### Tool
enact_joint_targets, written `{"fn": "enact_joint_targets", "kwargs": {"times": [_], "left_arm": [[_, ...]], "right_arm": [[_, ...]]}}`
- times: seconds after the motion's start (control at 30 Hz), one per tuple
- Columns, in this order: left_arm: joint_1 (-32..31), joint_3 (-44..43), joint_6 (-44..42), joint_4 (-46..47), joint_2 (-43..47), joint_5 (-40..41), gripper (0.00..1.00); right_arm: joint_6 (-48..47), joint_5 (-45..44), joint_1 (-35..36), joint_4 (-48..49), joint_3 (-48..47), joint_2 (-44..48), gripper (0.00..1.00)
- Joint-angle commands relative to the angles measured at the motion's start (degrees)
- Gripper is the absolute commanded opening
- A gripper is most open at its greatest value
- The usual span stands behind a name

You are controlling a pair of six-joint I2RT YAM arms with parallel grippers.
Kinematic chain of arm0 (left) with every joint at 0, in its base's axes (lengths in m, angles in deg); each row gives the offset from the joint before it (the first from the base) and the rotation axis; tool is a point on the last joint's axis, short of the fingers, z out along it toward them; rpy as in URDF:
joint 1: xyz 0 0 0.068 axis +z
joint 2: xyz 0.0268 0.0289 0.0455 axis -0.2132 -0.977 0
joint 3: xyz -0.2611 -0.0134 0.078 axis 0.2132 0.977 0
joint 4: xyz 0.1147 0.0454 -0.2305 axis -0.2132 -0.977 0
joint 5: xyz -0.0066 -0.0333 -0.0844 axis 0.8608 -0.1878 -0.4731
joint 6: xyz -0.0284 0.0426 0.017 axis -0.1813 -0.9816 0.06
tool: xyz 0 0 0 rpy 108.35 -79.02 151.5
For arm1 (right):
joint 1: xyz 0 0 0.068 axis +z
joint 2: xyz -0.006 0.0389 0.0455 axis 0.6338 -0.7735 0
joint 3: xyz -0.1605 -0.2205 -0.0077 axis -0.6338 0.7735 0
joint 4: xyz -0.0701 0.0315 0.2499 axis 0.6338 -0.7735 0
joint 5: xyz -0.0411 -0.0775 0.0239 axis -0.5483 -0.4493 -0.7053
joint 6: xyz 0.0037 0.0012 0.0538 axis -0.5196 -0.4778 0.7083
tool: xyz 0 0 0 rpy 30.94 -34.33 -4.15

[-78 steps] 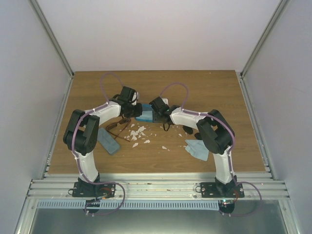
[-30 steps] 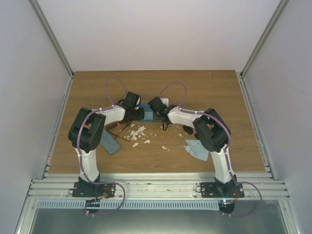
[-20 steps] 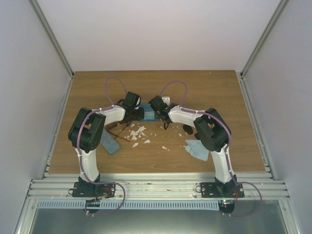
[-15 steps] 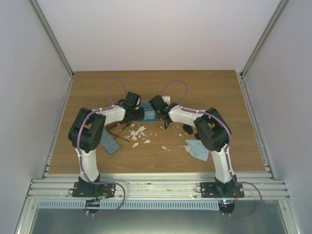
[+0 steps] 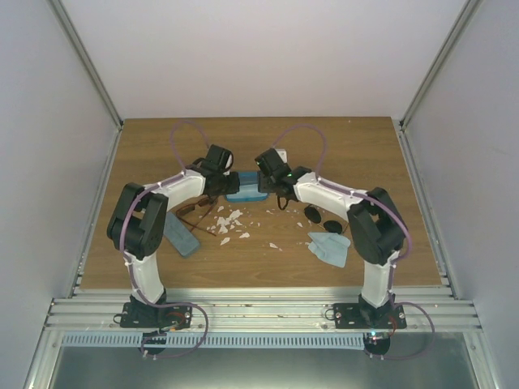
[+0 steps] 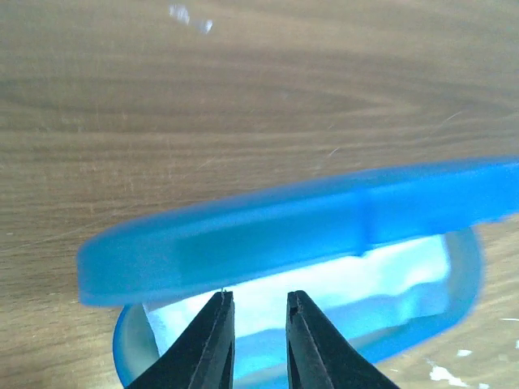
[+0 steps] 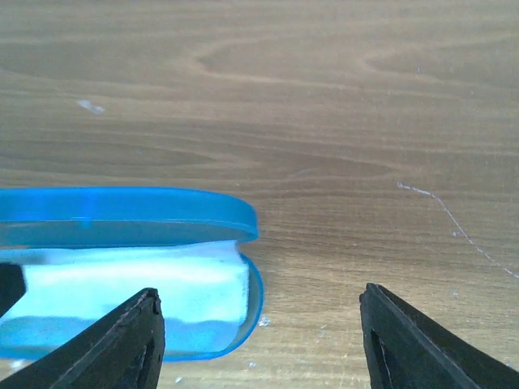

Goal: Organize the sunglasses
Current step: Adjust the glasses cleaning cloth in the sunglasses case, then move the sunglasses to the center of the board.

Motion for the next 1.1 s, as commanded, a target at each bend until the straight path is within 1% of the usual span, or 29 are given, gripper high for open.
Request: {"fn": "enact_joint_targets", "kwargs": {"times": [0.0, 0.1, 0.2, 0.27, 0.33, 0.43, 0.53, 0.63, 0.7, 0.8, 0.9, 1.0, 1.07], "left_arm": [[0.2, -1.8, 1.2, -0.8, 6.4, 0.0, 0.23], [1.1, 0.4, 2.2, -1.6, 11.1, 2.6, 0.27], [3.2, 3.9, 2.6, -2.5, 17.3, 4.9, 0.34], [5.0, 5.8, 2.4, -4.5, 20.4, 5.9, 0.44], [7.3, 7.8, 1.8, -6.6, 23.0, 7.7, 0.49], [11.3, 12.3, 1.3, -7.6, 26.7, 7.7, 0.53], [15.3, 15.7, 1.0, -6.7, 28.7, 3.9, 0.55], [18.0, 16.6, -1.1, -5.7, 27.0, -0.8, 0.55], [18.6, 14.5, -3.3, -7.5, 23.8, -2.7, 0.54], [18.6, 11.8, -6.5, -8.5, 19.3, -3.8, 0.54], [18.6, 10.0, -8.3, -8.8, 15.0, -6.2, 0.57], [18.6, 9.5, -9.1, -9.0, 12.2, -9.5, 0.58], [18.4, 10.2, -9.4, -9.1, 11.9, -11.0, 0.58]], "right_arm": [[-2.2, 3.8, -0.5, 2.4, 2.8, 5.1, 0.66], [-4.0, 7.4, -0.1, 3.6, 3.9, 7.0, 0.64], [-5.3, 10.9, 1.5, 5.4, 4.7, 8.3, 0.63], [-5.8, 12.5, 3.2, 6.2, 4.5, 8.2, 0.63], [-6.3, 15.2, 4.8, 7.2, 4.0, 7.5, 0.63], [-6.8, 20.0, 7.2, 8.3, 1.9, 4.9, 0.63], [-6.3, 23.4, 10.0, 8.1, -2.4, 0.2, 0.63], [-4.4, 22.0, 12.1, 6.3, -7.2, -4.7, 0.63], [-3.3, 21.7, 12.6, 5.3, -9.2, -6.9, 0.63], [-2.6, 21.7, 12.8, 6.0, -8.8, -7.2, 0.63], [-2.6, 21.3, 12.8, 6.1, -7.7, -6.8, 0.63], [-2.5, 20.7, 12.8, 6.1, -6.7, -6.2, 0.63], [-2.4, 20.2, 12.8, 6.1, -5.8, -5.7, 0.63]]}}
